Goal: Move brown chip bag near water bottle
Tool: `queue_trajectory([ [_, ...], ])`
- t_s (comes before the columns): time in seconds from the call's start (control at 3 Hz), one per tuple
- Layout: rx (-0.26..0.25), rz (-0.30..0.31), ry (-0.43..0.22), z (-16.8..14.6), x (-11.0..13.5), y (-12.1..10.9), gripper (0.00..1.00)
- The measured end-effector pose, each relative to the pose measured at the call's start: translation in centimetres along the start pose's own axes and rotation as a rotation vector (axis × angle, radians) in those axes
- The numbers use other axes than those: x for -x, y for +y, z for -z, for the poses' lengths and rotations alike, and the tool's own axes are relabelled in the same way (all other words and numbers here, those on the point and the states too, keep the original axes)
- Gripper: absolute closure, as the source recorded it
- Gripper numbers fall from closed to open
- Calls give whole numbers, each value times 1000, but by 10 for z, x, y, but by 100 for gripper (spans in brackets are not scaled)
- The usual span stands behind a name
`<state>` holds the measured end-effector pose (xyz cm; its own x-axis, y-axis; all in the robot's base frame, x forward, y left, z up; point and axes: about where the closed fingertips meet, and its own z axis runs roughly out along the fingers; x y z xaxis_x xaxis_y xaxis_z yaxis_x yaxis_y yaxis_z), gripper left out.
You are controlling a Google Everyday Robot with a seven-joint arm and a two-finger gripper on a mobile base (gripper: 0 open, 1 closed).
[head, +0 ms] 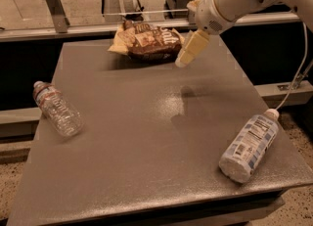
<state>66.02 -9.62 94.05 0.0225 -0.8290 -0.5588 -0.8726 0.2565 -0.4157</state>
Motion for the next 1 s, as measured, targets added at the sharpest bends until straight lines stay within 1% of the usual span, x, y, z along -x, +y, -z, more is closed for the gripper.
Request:
queue_trajectory([
  [0.33, -4, -25, -77, -32, 7, -19, 0],
  [0.67, 4, -56, -115, -65, 6, -29, 0],
  [1.0, 13, -94, -140, -91, -1, -35, 0],
])
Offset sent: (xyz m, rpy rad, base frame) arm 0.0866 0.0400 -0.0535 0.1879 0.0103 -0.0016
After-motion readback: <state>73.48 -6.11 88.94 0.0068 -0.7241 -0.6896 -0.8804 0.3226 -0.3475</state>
